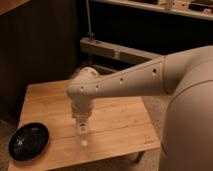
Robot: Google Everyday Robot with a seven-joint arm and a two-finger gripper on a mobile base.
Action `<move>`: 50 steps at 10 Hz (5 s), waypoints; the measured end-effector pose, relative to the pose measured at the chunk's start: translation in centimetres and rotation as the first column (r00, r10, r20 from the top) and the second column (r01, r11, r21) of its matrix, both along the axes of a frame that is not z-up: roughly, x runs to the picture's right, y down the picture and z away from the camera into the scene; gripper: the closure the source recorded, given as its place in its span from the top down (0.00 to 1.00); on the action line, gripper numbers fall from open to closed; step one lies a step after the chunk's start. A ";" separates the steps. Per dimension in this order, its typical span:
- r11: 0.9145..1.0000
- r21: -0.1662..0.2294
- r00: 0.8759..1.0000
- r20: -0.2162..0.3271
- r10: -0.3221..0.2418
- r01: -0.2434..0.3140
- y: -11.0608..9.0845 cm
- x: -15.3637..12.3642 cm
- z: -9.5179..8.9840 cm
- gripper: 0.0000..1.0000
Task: Place the bottle in the ceramic bowl
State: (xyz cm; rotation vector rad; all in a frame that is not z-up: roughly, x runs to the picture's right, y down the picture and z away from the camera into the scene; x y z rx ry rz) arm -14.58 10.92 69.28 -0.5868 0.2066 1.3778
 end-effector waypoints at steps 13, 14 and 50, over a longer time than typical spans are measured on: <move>0.979 0.123 0.946 0.262 -0.190 0.163 -3.5 -13.4 -4.3 0.00; 0.979 0.124 0.946 0.263 -0.190 0.162 -3.5 -13.4 -4.3 0.00; 0.857 0.068 0.575 0.714 -0.400 0.511 8.7 -24.4 3.3 0.71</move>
